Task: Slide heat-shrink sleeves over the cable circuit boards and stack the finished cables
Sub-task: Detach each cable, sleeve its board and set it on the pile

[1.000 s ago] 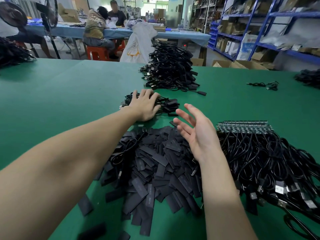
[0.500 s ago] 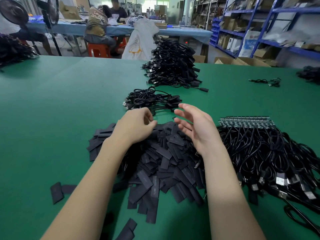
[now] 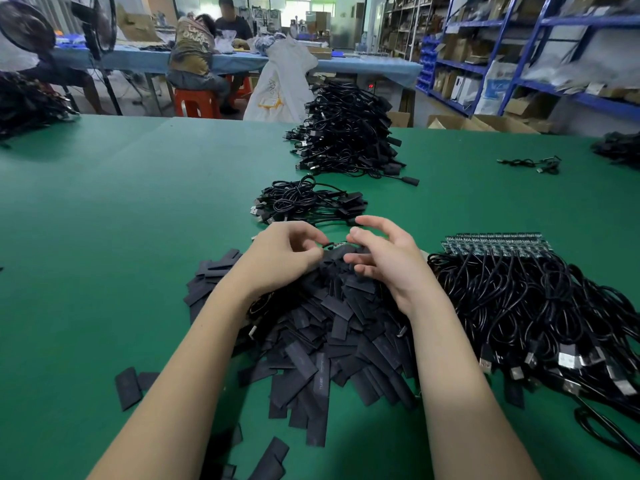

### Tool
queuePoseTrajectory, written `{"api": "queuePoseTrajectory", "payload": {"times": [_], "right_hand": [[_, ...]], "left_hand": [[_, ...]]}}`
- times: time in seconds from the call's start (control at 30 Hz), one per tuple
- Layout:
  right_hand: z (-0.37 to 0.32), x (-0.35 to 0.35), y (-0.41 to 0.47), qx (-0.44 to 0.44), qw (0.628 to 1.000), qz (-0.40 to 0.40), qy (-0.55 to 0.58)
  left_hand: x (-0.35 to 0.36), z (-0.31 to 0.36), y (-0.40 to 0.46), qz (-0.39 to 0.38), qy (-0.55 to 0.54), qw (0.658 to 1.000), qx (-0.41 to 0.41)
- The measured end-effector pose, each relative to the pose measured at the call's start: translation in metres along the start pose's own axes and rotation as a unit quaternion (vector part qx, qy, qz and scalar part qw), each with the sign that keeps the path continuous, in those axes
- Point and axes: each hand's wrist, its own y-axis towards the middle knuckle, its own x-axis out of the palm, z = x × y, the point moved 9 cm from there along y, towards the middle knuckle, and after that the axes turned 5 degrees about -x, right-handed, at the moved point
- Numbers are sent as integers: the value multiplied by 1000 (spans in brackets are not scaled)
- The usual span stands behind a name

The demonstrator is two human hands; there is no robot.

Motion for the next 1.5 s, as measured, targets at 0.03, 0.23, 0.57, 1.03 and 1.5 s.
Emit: {"api": "queuePoseTrajectory", "payload": {"times": [0.03,0.23,0.57,1.03,1.5], "right_hand": [[-1,1,0,-2,1000,-5,13],[-4,3,-1,-20,996,-21,84],[-17,-11,1,-67,970,-39,-230],[-15,-8,-5,-46,896,-99,-430],[-12,-2,-4,17,999,-25,43]], "left_hand": [[0,3,-1,-8,-14,1000,7],[5,9,-1,-59,-68,996,18],[-5,2,4,49,-53,997,18],[-8,7,0,44,-63,996,52],[-3,13,-1,18,-75,995,70]]}}
